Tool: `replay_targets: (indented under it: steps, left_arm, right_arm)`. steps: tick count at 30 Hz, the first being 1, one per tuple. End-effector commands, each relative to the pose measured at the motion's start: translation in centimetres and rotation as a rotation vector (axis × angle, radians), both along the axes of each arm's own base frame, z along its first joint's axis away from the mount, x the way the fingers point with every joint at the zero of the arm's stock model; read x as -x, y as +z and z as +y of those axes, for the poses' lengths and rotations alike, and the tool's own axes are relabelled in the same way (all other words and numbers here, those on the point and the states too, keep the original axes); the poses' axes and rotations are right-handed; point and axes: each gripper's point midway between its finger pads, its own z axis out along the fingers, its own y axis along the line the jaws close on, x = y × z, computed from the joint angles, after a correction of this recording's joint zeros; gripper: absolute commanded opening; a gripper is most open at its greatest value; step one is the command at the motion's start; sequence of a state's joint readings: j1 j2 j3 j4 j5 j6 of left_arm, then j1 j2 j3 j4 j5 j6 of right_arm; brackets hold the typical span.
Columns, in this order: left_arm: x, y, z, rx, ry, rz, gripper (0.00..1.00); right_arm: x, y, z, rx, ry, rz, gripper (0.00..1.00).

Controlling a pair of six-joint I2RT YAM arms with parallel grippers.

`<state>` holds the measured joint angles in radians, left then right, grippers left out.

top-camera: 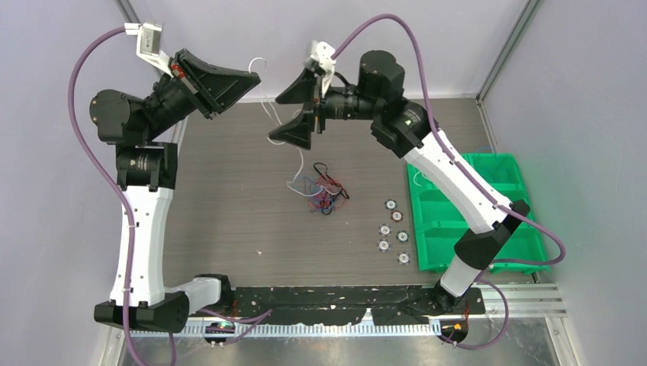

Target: Untangle the cables

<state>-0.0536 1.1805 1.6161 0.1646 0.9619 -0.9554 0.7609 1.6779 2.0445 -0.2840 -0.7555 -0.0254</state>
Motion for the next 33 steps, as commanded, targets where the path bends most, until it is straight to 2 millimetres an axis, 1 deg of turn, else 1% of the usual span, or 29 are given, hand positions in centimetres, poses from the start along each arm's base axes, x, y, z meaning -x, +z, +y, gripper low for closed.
replay_targets:
  steps: [1, 3, 4, 5, 6, 7, 8, 9, 10, 11, 12, 13, 14, 15, 16, 17, 19, 20, 21, 22, 24, 25, 26, 27, 28, 29, 31, 32, 33]
  left_arm:
    - [1.9, 2.4, -0.3, 0.028, -0.04, -0.085, 0.0]
    - [1.7, 2.6, -0.3, 0.025, -0.045, -0.085, 0.0]
    - [1.7, 2.7, -0.3, 0.023, -0.044, -0.086, 0.0]
    - [1.7, 2.7, -0.2, 0.022, -0.041, -0.087, 0.0]
    - [1.6, 2.8, 0.0, 0.024, -0.031, -0.086, 0.0]
    - [1.3, 2.7, 0.3, 0.027, -0.014, -0.084, 0.0]
    - [1.0, 2.8, 0.7, 0.029, 0.007, -0.086, 0.0]
    - [0.5, 2.8, 1.1, 0.037, 0.034, -0.079, 0.0]
    - [-0.2, 2.8, 2.0, 0.043, 0.077, -0.077, 0.0]
    - [-1.0, 2.7, 2.8, 0.046, 0.118, -0.068, 0.0]
    - [-1.8, 2.5, 3.4, 0.042, 0.156, -0.06, 0.0]
    - [-2.5, 2.0, 3.9, 0.036, 0.19, -0.05, 0.0]
    - [-3.0, 1.5, 4.3, 0.027, 0.217, -0.043, 0.0]
    - [-3.3, 1.0, 4.4, 0.014, 0.23, -0.041, 0.0]
    - [-3.5, 0.4, 4.4, 0.006, 0.232, -0.033, 0.0]
    - [-3.6, -0.2, 4.4, 0.004, 0.229, -0.021, 0.0]
    - [-3.9, -1.9, 4.4, -0.002, 0.222, 0.013, 0.0]
    - [-4.2, -2.9, 4.5, -0.013, 0.232, 0.027, 0.0]
    - [-4.5, -4.2, 4.6, -0.025, 0.242, 0.053, 0.0]
    - [-4.6, -4.9, 4.7, -0.035, 0.253, 0.062, 0.0]
    - [-5.2, -7.3, 5.0, -0.059, 0.276, 0.112, 0.0]
    - [-5.7, -8.8, 5.3, -0.079, 0.301, 0.146, 0.0]
    - [-6.3, -10.7, 5.7, -0.1, 0.332, 0.197, 0.0]
    - [-7.0, -12.7, 6.1, -0.127, 0.362, 0.238, 0.0]
    - [-7.4, -14.7, 6.2, -0.155, 0.371, 0.27, 0.0]
    - [-7.6, -16.7, 6.0, -0.181, 0.361, 0.307, 0.0]
    - [-7.5, -21.0, 4.7, -0.248, 0.305, 0.385, 0.0]
    - [-7.0, -22.6, 3.5, -0.284, 0.26, 0.4, 0.0]
    - [-5.9, -23.8, 1.4, -0.319, 0.19, 0.396, 0.0]
  right_arm:
    - [-0.6, -4.6, 2.2, 0.091, -0.003, 0.011, 0.95]
    - [-1.0, -7.3, 3.0, 0.151, -0.009, 0.024, 0.97]
    - [-1.2, -7.8, 2.9, 0.163, -0.018, 0.015, 0.99]
    - [-1.1, -8.6, 2.8, 0.183, -0.021, 0.021, 0.96]
    - [-1.3, -8.8, 2.6, 0.194, -0.031, 0.007, 0.87]
    - [-0.9, -9.1, 2.0, 0.208, -0.033, 0.008, 0.82]
    - [-0.7, -9.2, 1.7, 0.216, -0.036, -0.015, 0.72]
    - [-0.2, -9.3, 0.9, 0.226, -0.039, -0.032, 0.66]
    - [-0.1, -10.4, 0.5, 0.248, -0.049, -0.025, 0.55]
    - [0.4, -9.5, -0.4, 0.239, -0.058, -0.056, 0.49]
    - [0.4, -10.5, -0.9, 0.259, -0.072, -0.049, 0.39]
    - [0.8, -9.8, -1.7, 0.251, -0.09, -0.066, 0.28]
    - [1.0, -10.2, -2.1, 0.259, -0.099, -0.06, 0.23]
    - [1.5, -9.0, -3.0, 0.239, -0.118, -0.074, 0.13]
    - [1.8, -8.6, -3.5, 0.232, -0.127, -0.081, 0.09]
    - [1.5, -8.2, -3.8, 0.226, -0.157, -0.089, 0.06]
    - [1.0, -6.8, -4.7, 0.195, -0.213, -0.109, 0.05]
    - [0.8, -5.6, -5.3, 0.165, -0.239, -0.116, 0.05]
    - [0.5, -5.0, -5.7, 0.151, -0.259, -0.117, 0.05]
    - [0.3, -3.9, -6.4, 0.123, -0.279, -0.118, 0.05]
    - [0.2, -2.3, -7.3, 0.085, -0.304, -0.112, 0.05]
    - [0.3, -1.7, -7.5, 0.071, -0.306, -0.111, 0.06]
    - [0.5, -0.5, -8.0, 0.042, -0.314, -0.109, 0.05]
    - [0.6, 0.1, -8.2, 0.025, -0.316, -0.11, 0.05]
    - [1.0, 1.6, -8.7, -0.011, -0.32, -0.111, 0.05]
    - [1.1, 2.3, -8.8, -0.031, -0.321, -0.11, 0.05]
    - [1.7, 5.2, -9.6, -0.106, -0.328, -0.112, 0.05]
    - [1.7, 6.2, -9.8, -0.141, -0.324, -0.09, 0.05]
    - [1.5, 7.1, -10.3, -0.169, -0.33, -0.079, 0.05]
